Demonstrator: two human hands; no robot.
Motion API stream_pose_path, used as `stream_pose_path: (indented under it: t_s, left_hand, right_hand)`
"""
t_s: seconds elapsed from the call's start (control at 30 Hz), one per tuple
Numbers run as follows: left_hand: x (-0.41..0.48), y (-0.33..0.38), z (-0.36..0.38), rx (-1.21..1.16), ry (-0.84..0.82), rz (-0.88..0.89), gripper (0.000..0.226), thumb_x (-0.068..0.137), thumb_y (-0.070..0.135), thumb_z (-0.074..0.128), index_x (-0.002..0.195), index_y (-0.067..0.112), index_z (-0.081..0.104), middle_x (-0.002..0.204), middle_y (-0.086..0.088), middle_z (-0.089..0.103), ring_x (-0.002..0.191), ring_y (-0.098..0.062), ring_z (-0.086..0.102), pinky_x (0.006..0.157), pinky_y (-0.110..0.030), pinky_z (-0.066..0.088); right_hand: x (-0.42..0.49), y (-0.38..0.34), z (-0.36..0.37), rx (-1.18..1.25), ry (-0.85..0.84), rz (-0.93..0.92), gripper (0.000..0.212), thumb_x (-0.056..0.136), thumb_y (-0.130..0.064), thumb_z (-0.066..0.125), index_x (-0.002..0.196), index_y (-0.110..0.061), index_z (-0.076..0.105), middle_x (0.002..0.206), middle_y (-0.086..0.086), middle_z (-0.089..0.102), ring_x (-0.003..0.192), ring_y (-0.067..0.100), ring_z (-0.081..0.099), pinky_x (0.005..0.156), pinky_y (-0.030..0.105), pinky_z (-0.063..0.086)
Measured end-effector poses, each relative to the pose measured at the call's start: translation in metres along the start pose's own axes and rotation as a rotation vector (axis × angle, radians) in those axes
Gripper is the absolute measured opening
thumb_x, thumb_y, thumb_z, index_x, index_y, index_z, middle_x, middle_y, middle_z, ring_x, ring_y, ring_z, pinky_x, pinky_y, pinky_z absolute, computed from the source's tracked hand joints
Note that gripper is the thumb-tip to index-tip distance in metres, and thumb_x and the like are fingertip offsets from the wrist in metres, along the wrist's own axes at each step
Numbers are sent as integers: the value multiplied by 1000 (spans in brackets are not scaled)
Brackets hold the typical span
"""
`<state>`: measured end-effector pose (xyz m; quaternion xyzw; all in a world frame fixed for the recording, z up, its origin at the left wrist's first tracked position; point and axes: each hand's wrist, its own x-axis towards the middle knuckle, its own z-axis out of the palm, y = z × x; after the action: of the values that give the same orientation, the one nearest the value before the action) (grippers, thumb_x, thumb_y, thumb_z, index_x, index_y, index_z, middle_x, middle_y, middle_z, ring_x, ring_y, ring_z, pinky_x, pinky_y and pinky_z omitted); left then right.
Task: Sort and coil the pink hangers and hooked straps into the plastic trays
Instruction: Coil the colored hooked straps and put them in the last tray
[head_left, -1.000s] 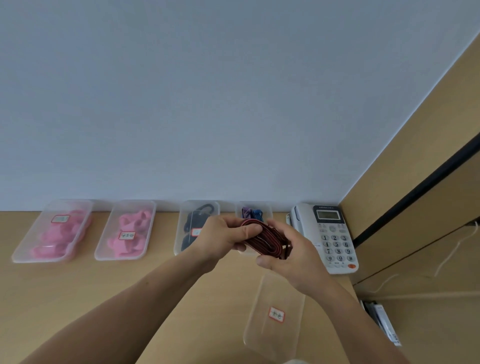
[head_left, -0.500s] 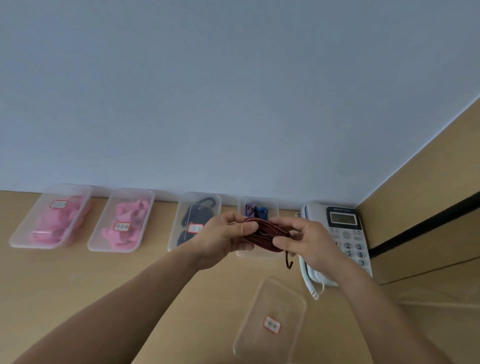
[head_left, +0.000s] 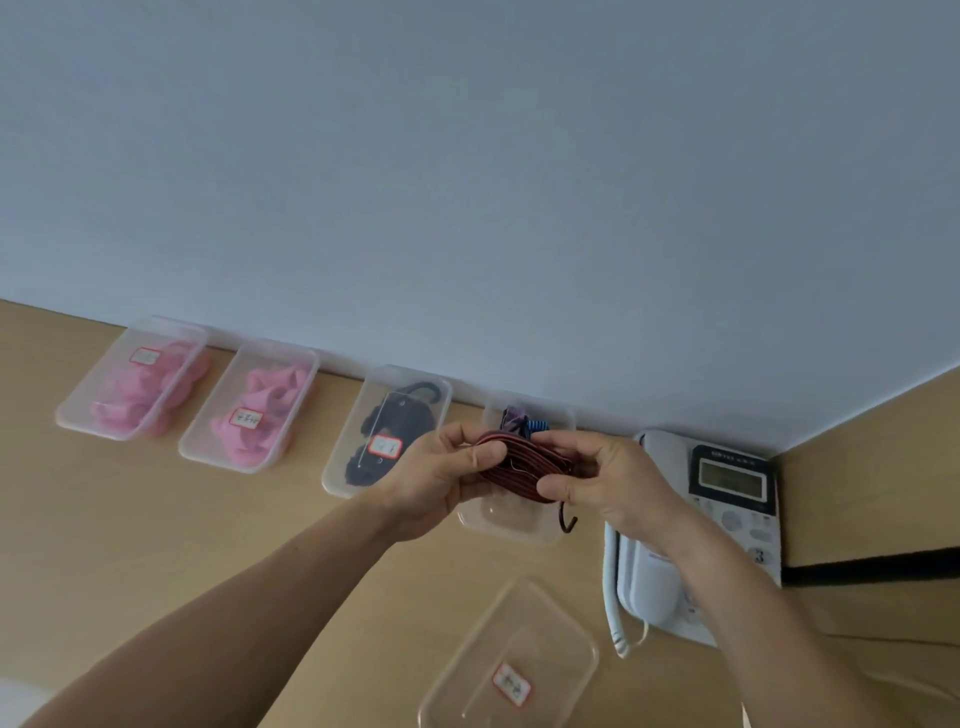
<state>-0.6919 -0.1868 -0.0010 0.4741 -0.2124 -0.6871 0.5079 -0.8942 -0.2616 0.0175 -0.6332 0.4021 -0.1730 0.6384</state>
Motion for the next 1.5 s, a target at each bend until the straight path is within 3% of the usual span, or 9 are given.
stream_pose_path:
  t_s: [0.2, 0.37, 0.43, 0.57, 0.73, 0.83, 1.0, 1.17, 1.5]
  left_hand:
    - [3, -5, -1, 16, 19, 0, 20, 80, 14, 68, 96, 4, 61, 103, -24, 68, 89, -31, 69, 92, -47, 54]
    - [5, -14, -3, -5, 55, 14, 28, 79, 10, 71, 102, 2, 57, 99, -20, 72, 89, -27, 71, 82, -37, 59]
    - [4, -17, -4, 211, 101, 41, 24, 81, 8, 75, 101, 5, 63, 97, -11, 75, 89, -21, 72, 81, -30, 57]
    - [-2, -22, -8, 1061, 231, 224, 21, 76, 29, 82, 95, 27, 75, 80, 22, 67, 80, 3, 58, 74, -8, 40]
    - [-7, -21, 0, 1441, 289, 618, 48, 71, 28, 80, 117, 18, 71, 109, 2, 64, 103, -23, 54, 92, -35, 46]
    - [-9, -18, -4, 1575, 286, 395, 73, 70, 50, 67, 137, 27, 51, 141, 3, 46, 130, -24, 37, 107, -41, 36]
    - [-17, -30, -19, 1820, 111, 184, 102, 60, 69, 61, 148, 25, 31, 155, 1, 23, 138, -24, 19, 114, -40, 23]
    - [-11, -34, -18, 1869, 81, 242, 87, 64, 53, 72, 137, 18, 40, 148, 0, 31, 124, -26, 30, 107, -37, 34]
    - [4, -52, 3, 1712, 186, 271, 86, 60, 65, 71, 128, 18, 51, 131, 5, 47, 110, -22, 39, 100, -30, 36]
  right_hand:
    - [3, 6, -2, 43, -9, -53, 47, 72, 5, 79, 99, -34, 73, 92, 2, 77, 86, 13, 72, 81, 24, 56]
    - [10, 15, -7, -133, 12, -73, 53, 71, -2, 83, 97, -46, 72, 95, -9, 76, 91, 11, 72, 88, 24, 54]
    - [13, 18, -10, -298, -1, -74, 59, 71, -8, 84, 96, -59, 67, 93, -21, 74, 88, 0, 69, 84, 15, 51]
    - [18, 17, -10, -565, -70, -76, 60, 72, -16, 81, 102, -63, 59, 96, -25, 70, 91, -7, 63, 83, 13, 47]
    - [22, 14, -4, -680, -115, -81, 46, 74, -20, 78, 112, -43, 67, 91, -22, 70, 85, -5, 62, 80, 19, 48]
    - [23, 13, -1, -690, -106, -72, 45, 74, -21, 78, 114, -39, 68, 97, -15, 71, 88, 2, 64, 84, 28, 51]
    - [25, 13, 1, -734, -98, -50, 46, 76, -24, 77, 119, -37, 66, 103, -14, 71, 92, 4, 64, 86, 26, 50]
    - [26, 11, 4, -791, -105, -47, 44, 76, -24, 76, 118, -38, 66, 101, -14, 71, 90, 6, 63, 83, 27, 50]
    - [20, 22, 2, -898, -123, -60, 44, 77, -25, 75, 116, -42, 65, 95, -13, 66, 88, 7, 59, 73, 20, 42]
